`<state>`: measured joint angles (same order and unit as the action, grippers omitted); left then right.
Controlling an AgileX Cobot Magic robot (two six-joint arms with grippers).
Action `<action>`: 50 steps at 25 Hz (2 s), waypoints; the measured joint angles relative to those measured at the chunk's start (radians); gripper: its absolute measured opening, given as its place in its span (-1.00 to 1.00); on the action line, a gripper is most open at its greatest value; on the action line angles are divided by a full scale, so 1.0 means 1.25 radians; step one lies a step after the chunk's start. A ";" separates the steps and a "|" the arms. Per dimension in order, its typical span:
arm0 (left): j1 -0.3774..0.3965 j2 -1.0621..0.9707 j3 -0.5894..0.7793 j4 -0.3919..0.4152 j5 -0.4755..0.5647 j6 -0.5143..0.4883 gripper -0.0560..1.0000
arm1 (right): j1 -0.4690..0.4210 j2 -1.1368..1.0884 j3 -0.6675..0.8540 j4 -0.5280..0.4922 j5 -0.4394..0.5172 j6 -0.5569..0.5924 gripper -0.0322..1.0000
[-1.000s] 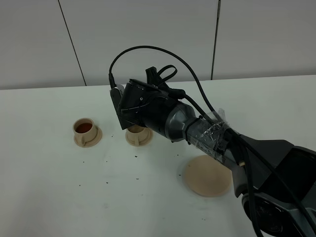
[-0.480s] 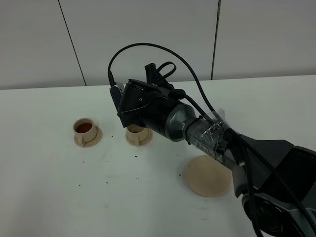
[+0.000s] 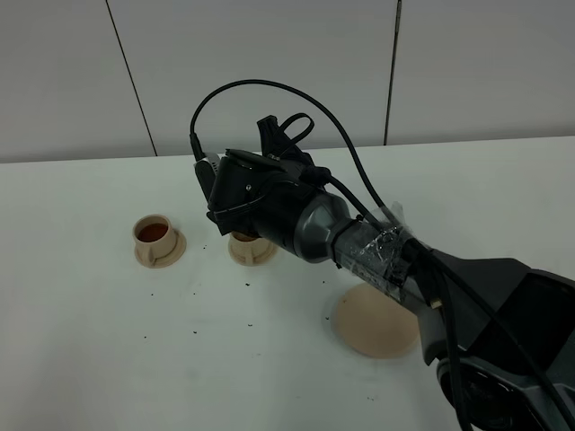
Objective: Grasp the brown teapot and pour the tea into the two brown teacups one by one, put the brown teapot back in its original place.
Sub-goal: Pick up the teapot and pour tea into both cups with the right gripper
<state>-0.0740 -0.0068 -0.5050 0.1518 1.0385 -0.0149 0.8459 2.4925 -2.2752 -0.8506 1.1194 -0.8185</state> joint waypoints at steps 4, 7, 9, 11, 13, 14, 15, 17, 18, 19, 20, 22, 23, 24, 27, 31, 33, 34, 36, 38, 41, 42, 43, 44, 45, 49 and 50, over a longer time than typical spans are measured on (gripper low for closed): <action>0.000 0.000 0.000 0.000 0.000 0.000 -0.45 | 0.007 0.000 0.000 -0.008 0.006 0.000 -0.75; 0.000 0.000 0.000 0.000 0.000 0.000 -0.45 | 0.011 0.000 0.000 -0.015 0.010 -0.004 -0.75; 0.000 0.000 0.000 0.000 0.000 0.000 -0.45 | 0.013 0.000 0.000 -0.018 0.015 -0.011 -0.75; 0.000 0.000 0.000 0.000 0.000 0.000 -0.45 | 0.016 0.000 0.000 -0.024 0.021 -0.020 -0.75; 0.000 0.000 0.000 0.000 0.000 0.000 -0.45 | 0.017 0.000 0.000 -0.028 0.022 -0.023 -0.75; 0.000 0.000 0.000 0.000 0.000 0.000 -0.45 | 0.018 0.000 0.000 -0.029 0.022 -0.023 -0.75; 0.000 0.000 0.000 0.000 0.000 0.000 -0.45 | 0.018 0.000 0.000 -0.030 0.022 -0.024 -0.75; 0.000 0.000 0.000 0.000 0.000 0.000 -0.45 | 0.018 0.000 0.000 -0.030 0.022 -0.033 -0.75; 0.000 0.000 0.000 0.000 0.000 0.000 -0.45 | 0.018 0.000 0.000 -0.030 0.022 -0.036 -0.75; 0.000 0.000 0.000 0.000 0.000 0.000 -0.45 | 0.018 0.000 0.000 -0.030 0.022 -0.037 -0.75; 0.000 0.000 0.000 0.000 0.000 0.000 -0.45 | 0.018 0.000 0.000 -0.030 0.022 -0.038 -0.75; 0.000 0.000 0.000 0.000 0.000 0.000 -0.45 | 0.018 0.000 0.000 -0.030 0.015 -0.039 -0.75; 0.000 0.000 0.000 0.000 0.000 0.000 -0.45 | 0.018 0.000 0.000 -0.030 0.009 -0.039 -0.75; 0.000 0.000 0.000 0.000 0.000 0.000 -0.45 | 0.018 0.000 0.000 -0.030 0.004 -0.039 -0.75; 0.000 0.000 0.000 0.000 0.000 0.000 -0.45 | 0.018 0.000 0.000 -0.030 -0.019 -0.039 -0.75; 0.000 0.000 0.000 0.000 0.000 0.000 -0.45 | 0.017 0.000 0.000 -0.030 -0.036 -0.039 -0.75; 0.000 0.000 0.000 0.000 0.000 0.000 -0.45 | 0.015 0.000 0.000 -0.030 -0.040 -0.039 -0.75; 0.000 0.000 0.000 0.000 0.000 0.000 -0.45 | 0.014 0.000 0.000 -0.030 -0.040 -0.039 -0.75; 0.000 0.000 0.000 0.000 0.000 0.000 -0.45 | 0.012 0.000 0.000 -0.035 -0.039 -0.039 -0.75; 0.000 0.000 0.000 0.000 0.000 0.000 -0.45 | 0.011 0.000 0.000 -0.043 -0.038 -0.040 -0.75; 0.000 0.000 0.000 0.000 0.000 0.000 -0.45 | 0.010 0.000 0.000 -0.056 -0.037 -0.041 -0.75; 0.000 0.000 0.000 0.000 0.000 0.000 -0.45 | 0.008 0.000 0.000 -0.057 -0.037 -0.041 -0.75; 0.000 0.000 0.000 0.000 0.000 0.000 -0.45 | 0.007 0.000 0.000 -0.058 -0.037 -0.041 -0.75; 0.000 0.000 0.000 0.000 0.000 0.000 -0.45 | 0.007 0.000 0.000 -0.059 -0.036 -0.041 -0.75; 0.000 0.000 0.000 0.000 0.000 0.000 -0.45 | 0.007 0.000 0.000 -0.060 -0.033 -0.041 -0.75; 0.000 0.000 0.000 0.000 0.000 0.000 -0.45 | 0.007 0.000 0.000 -0.065 -0.019 -0.041 -0.75; 0.000 0.000 0.000 0.000 0.000 0.000 -0.45 | 0.007 0.000 0.000 -0.065 -0.015 -0.041 -0.75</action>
<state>-0.0740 -0.0068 -0.5050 0.1518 1.0385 -0.0149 0.8547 2.4925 -2.2752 -0.9325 1.1006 -0.8700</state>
